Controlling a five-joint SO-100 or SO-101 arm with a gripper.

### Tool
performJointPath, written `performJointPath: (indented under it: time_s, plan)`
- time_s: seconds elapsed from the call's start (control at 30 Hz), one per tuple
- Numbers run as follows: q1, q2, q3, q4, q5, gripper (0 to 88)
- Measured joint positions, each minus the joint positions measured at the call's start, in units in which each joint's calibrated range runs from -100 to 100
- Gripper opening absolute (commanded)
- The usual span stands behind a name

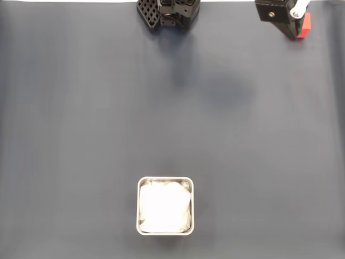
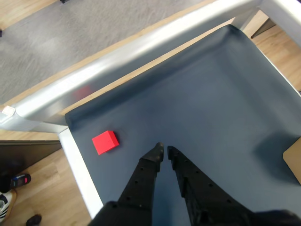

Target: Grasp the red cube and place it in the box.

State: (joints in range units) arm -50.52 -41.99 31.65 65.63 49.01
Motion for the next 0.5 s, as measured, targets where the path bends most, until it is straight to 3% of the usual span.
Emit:
performJointPath:
  time_s: [0.5]
  plan:
    - [-7.3, -0.3, 4.3, 0.0, 0.0, 0.0]
